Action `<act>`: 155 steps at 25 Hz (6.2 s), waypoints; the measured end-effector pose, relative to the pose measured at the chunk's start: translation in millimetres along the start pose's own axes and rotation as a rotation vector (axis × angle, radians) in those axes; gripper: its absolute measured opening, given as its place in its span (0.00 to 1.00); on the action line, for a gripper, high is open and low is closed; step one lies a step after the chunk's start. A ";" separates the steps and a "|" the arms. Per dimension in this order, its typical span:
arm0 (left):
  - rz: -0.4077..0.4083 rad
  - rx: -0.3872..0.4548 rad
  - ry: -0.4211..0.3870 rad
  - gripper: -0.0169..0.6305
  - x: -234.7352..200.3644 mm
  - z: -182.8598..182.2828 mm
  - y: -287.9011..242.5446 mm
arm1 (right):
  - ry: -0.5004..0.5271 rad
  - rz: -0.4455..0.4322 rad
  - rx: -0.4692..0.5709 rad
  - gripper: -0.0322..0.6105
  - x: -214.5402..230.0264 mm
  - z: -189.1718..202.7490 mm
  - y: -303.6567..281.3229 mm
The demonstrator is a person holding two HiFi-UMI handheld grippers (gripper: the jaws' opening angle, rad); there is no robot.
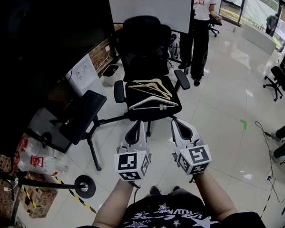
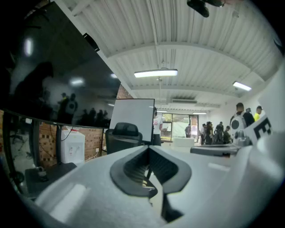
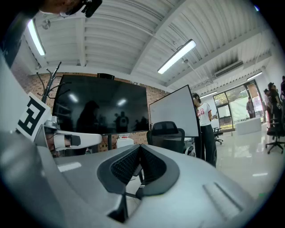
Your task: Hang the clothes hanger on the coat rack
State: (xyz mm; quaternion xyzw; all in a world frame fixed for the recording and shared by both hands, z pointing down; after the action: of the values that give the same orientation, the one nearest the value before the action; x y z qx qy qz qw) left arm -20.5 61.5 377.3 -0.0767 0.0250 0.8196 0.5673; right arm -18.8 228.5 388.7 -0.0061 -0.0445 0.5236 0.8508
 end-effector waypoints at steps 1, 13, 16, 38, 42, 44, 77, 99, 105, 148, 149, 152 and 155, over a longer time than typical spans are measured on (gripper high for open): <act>-0.005 0.006 -0.002 0.03 -5.5 -1.3 -1.7 | 0.018 0.006 0.005 0.06 0.2 -0.7 -1.1; -0.049 -0.002 -0.024 0.03 -37.4 7.0 -36.0 | -0.015 0.084 0.010 0.06 51.7 18.4 -40.4; -0.067 -0.019 -0.037 0.03 -47.9 16.9 -59.2 | -0.019 0.072 0.016 0.06 71.8 22.9 -72.1; -0.220 -0.034 -0.079 0.03 -103.3 27.8 -264.2 | 0.031 -0.142 -0.122 0.06 213.7 75.9 -279.2; -0.246 -0.046 -0.079 0.03 -113.9 32.0 -281.1 | 0.019 -0.162 -0.156 0.06 221.6 90.5 -296.7; -0.237 -0.069 -0.069 0.03 -119.8 41.5 -289.0 | 0.021 -0.171 -0.156 0.06 220.5 97.3 -305.7; -0.064 -0.668 0.111 0.03 -184.6 366.0 -397.4 | 0.186 -0.187 -0.823 0.06 228.9 386.1 -422.7; -0.110 -0.666 0.156 0.03 -218.8 386.0 -409.7 | 0.405 -0.344 -1.170 0.34 223.5 462.5 -453.9; -0.112 -0.668 0.168 0.03 -222.3 388.4 -406.6 | 0.419 -0.358 -1.175 0.32 223.2 467.7 -455.0; -0.215 -0.262 0.024 0.03 -128.2 133.0 -367.9 | 0.523 -0.335 -0.754 0.23 246.4 181.8 -395.1; -0.211 -0.244 0.010 0.03 -123.7 121.2 -365.4 | 0.531 -0.337 -0.736 0.23 245.7 170.7 -392.7; -0.231 -0.174 -0.026 0.03 -114.1 82.7 -352.7 | 0.559 -0.355 -0.677 0.23 237.9 138.6 -385.3; -0.270 -0.097 -0.049 0.03 -106.7 42.5 -333.7 | 0.595 -0.398 -0.609 0.23 226.8 104.8 -383.3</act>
State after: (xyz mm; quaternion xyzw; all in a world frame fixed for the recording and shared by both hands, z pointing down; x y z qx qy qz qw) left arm 323.7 86.6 451.1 -0.0868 -0.0390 0.7377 0.6684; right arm 415.4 253.8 530.6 -0.3966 0.0495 0.2891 0.8699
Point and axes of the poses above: the fingertips, and each gripper's own axes: y backward along the fingers, x to its right, z out of its underside, the point moved 6 cm from there along y, backward along the fingers, and after that the axes turned 1 degree about -x, right-handed, at the moved point
